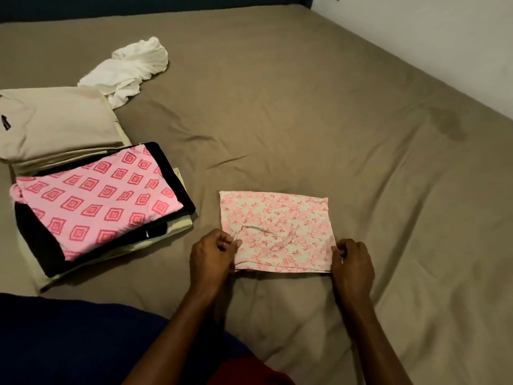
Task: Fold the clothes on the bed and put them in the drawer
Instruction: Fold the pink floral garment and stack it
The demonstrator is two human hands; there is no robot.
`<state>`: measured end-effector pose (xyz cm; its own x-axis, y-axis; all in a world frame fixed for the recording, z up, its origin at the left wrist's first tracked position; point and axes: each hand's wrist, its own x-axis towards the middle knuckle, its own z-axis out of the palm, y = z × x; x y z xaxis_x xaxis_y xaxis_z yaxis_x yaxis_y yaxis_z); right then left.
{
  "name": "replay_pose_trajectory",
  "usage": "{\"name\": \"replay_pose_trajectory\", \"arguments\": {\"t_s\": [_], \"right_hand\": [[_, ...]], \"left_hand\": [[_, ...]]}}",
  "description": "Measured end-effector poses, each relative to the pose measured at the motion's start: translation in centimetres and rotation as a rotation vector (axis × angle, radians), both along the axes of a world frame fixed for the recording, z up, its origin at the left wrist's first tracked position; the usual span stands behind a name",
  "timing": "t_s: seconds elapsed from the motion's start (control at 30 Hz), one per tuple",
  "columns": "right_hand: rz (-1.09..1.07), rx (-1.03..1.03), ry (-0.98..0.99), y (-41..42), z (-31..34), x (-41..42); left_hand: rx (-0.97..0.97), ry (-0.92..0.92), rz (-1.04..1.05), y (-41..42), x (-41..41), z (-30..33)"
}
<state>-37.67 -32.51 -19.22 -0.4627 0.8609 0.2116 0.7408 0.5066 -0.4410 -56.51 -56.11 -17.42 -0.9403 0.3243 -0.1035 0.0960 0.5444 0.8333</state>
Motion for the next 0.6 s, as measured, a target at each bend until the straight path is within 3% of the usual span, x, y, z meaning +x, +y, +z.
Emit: {"name": "replay_pose_trajectory", "arguments": {"t_s": [0.23, 0.33, 0.43, 0.5, 0.6], "right_hand": [[-0.017, 0.043, -0.092, -0.3, 0.8, 0.1], [0.122, 0.242, -0.042, -2.7, 1.8, -0.8], [0.325, 0.258, 0.023, -5.4, 2.6, -2.4], [0.482, 0.196, 0.035, -6.5, 2.3, -2.9], [0.680, 0.150, 0.026, -6.7, 1.4, -2.0]], "left_hand": [[0.293, -0.194, 0.146, -2.0, 0.6, 1.1], [0.223, -0.089, 0.136, -1.5, 0.8, 1.5], [-0.024, 0.143, 0.069, -0.4, 1.4, 2.2], [-0.132, 0.142, -0.007, -0.1, 1.7, 1.9], [-0.043, 0.003, -0.075, -0.5, 1.5, 1.5]]}}
